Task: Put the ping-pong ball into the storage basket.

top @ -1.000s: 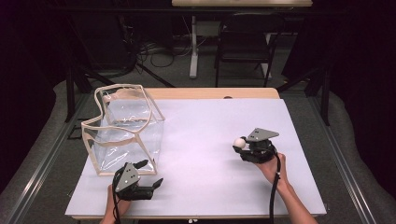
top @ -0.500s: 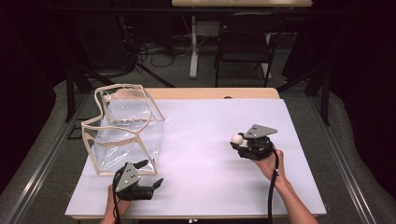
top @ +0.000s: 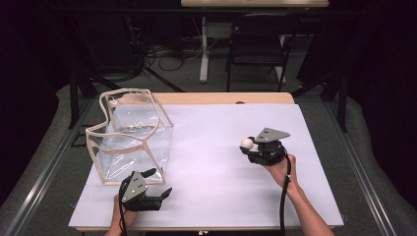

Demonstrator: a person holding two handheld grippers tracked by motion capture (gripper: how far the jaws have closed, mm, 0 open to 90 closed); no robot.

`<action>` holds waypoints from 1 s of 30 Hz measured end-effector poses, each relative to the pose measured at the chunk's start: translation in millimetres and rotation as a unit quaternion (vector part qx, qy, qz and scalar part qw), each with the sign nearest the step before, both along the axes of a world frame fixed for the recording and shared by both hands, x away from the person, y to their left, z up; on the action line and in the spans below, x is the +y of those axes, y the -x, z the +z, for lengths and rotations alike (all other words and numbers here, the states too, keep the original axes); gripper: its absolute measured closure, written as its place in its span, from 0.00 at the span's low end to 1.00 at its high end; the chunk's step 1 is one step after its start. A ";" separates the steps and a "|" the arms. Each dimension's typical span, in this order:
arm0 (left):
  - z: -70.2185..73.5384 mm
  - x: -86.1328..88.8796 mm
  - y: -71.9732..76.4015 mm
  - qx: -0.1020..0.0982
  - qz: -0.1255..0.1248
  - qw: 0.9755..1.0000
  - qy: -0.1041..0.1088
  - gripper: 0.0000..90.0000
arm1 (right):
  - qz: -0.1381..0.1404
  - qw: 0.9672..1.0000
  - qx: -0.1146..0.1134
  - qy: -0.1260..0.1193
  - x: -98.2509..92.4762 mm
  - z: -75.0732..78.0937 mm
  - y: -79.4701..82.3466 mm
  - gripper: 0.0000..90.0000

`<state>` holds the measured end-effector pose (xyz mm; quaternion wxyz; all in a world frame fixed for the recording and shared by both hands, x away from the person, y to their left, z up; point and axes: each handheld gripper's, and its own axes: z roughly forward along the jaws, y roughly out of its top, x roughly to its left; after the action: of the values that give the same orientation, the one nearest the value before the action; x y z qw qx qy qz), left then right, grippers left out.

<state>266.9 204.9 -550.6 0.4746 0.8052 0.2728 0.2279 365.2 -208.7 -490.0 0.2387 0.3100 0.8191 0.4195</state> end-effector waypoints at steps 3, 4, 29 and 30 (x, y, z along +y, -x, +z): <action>0.0 0.0 0.0 0.000 0.000 1.000 0.000 0.18 | 0.001 1.000 -0.001 -0.007 2.6 0.2 -1.9 0.56; 0.1 0.0 0.1 0.000 0.000 1.000 0.000 0.18 | 0.002 1.000 -0.002 -0.006 3.2 0.3 -2.4 0.56; 0.2 -0.2 -0.1 -0.001 0.000 1.000 -0.001 0.18 | 0.019 1.000 -0.010 0.000 20.5 13.9 -13.9 0.56; 0.2 -0.1 -0.1 -0.001 0.000 1.000 0.000 0.18 | 0.020 1.000 -0.012 0.002 22.1 15.6 -14.7 0.56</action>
<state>267.0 204.7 -550.4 0.4747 0.8051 0.2721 0.2287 379.9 -186.6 -474.4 0.2403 0.2879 0.8230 0.4266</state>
